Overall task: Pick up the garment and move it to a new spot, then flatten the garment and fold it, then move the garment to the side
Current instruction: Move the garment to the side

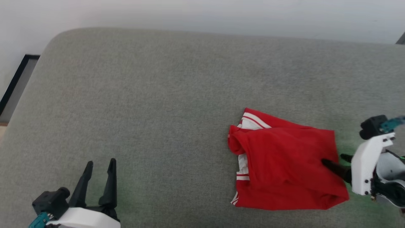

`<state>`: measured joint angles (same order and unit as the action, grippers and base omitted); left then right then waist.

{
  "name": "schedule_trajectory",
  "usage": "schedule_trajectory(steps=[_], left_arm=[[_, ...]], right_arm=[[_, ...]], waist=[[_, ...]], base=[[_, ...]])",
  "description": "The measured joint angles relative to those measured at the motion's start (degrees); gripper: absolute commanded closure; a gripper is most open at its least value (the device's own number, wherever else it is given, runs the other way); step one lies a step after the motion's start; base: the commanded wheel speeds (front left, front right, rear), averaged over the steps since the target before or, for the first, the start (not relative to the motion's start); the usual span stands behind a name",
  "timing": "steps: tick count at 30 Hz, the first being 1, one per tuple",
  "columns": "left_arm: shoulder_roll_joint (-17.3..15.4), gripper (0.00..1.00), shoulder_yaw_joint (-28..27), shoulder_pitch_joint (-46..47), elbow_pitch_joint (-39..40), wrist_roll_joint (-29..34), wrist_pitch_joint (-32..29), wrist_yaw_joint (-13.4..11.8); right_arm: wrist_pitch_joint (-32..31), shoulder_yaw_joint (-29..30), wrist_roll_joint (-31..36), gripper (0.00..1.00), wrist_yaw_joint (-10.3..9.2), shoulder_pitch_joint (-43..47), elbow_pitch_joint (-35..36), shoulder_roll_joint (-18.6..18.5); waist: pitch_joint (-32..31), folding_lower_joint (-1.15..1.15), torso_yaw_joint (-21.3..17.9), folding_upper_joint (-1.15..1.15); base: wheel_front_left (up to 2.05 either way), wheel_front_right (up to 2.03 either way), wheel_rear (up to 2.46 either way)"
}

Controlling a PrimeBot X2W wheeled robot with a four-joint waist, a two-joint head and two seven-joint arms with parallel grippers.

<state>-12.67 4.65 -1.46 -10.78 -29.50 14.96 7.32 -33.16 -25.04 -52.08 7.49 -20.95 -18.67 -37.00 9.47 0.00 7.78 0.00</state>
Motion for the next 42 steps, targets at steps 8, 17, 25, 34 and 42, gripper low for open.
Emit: schedule_trajectory(steps=[8, 17, 25, 34, 42], left_arm=[[-0.11, 0.0, 1.75, 2.04, -0.85, -1.07, 0.0, 0.0], [0.13, 0.0, 1.99, 3.89, -1.69, -3.12, 0.0, 0.0], [-1.02, 0.0, 3.31, 7.81, -1.24, -3.01, 0.0, 0.0], [-1.9, 0.0, 6.19, 12.44, 0.24, -1.0, 0.0, 0.0], [-2.81, 0.0, 9.26, 16.42, 0.15, -0.27, 0.0, 0.0]], right_arm=[[-11.89, -1.05, -0.74, 0.0, -0.01, -5.64, -6.7, 3.9], [-14.57, 0.58, -1.9, 1.0, 0.0, -6.91, -5.38, 4.76], [-13.25, 4.53, -0.09, 1.0, 0.19, -7.3, -2.26, 1.2], [-11.68, 7.91, 3.54, 1.0, 0.05, -10.05, -1.76, -3.23], [-8.33, 8.62, 6.23, 1.0, 0.02, -13.79, -2.44, -7.27]], waist=[[2.41, 0.0, 1.73, 0.0], [3.95, 0.0, 2.03, 0.0], [5.62, 0.0, -0.67, 0.0], [7.7, 0.0, -5.64, 0.0], [9.41, 0.0, -10.64, 0.0]], base=[[0.0, 0.0, 0.0], [0.0, 0.0, 0.0], [0.0, 0.0, 0.0], [0.0, 0.0, 0.0], [0.0, 0.0, 0.0]])
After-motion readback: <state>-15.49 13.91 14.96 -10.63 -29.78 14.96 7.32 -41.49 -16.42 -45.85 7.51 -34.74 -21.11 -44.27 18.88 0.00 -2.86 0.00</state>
